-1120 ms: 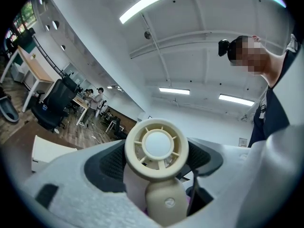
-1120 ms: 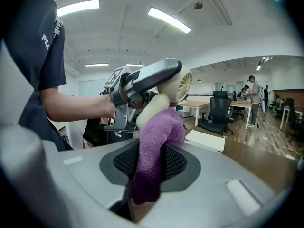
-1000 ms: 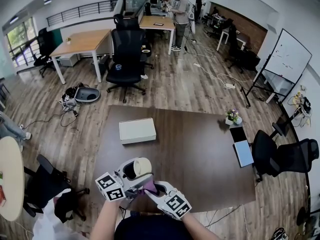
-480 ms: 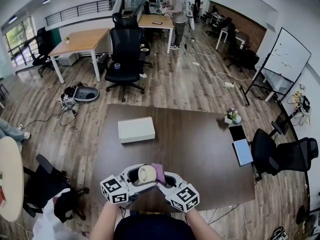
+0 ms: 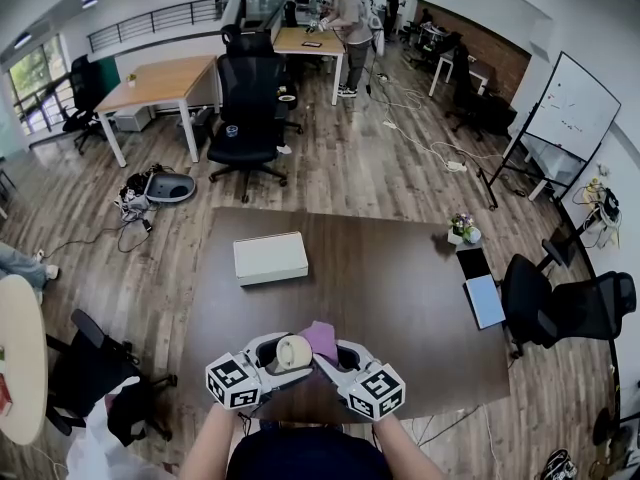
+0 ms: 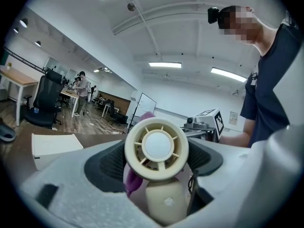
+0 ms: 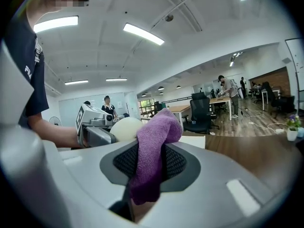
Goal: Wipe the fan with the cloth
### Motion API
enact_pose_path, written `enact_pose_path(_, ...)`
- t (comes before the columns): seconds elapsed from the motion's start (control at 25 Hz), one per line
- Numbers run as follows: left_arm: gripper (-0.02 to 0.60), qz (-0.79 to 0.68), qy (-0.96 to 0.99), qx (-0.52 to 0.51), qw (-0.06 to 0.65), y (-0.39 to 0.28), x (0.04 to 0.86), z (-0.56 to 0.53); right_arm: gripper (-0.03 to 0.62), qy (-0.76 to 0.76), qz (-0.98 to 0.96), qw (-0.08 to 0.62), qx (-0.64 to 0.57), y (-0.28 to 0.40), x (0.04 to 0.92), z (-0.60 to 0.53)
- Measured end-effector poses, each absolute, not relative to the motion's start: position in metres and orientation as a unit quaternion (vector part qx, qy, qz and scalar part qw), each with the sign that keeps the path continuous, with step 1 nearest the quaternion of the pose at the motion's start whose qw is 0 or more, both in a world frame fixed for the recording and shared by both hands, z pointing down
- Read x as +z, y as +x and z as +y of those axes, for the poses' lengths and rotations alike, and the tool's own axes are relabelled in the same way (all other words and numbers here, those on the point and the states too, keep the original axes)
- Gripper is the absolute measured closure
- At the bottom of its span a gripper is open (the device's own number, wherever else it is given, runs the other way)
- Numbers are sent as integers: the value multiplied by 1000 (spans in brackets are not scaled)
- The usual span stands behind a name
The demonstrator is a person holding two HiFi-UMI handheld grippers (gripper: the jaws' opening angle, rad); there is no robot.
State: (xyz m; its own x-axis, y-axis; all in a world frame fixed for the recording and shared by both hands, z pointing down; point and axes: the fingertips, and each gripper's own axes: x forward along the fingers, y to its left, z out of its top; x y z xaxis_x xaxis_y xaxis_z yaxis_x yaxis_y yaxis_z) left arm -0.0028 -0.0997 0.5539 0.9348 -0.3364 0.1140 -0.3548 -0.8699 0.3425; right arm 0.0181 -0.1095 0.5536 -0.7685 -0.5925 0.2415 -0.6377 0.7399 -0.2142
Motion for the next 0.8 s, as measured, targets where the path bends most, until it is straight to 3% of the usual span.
enact_pose_path(0.32,204,-194,961,82,179,-10,597,-100,479,346,-919,88,169,24,580,-106)
enact_pose_path(0.8,204,-228,920,268,173,-15,731,-92,479,377,-889,140,220,43,655,-90)
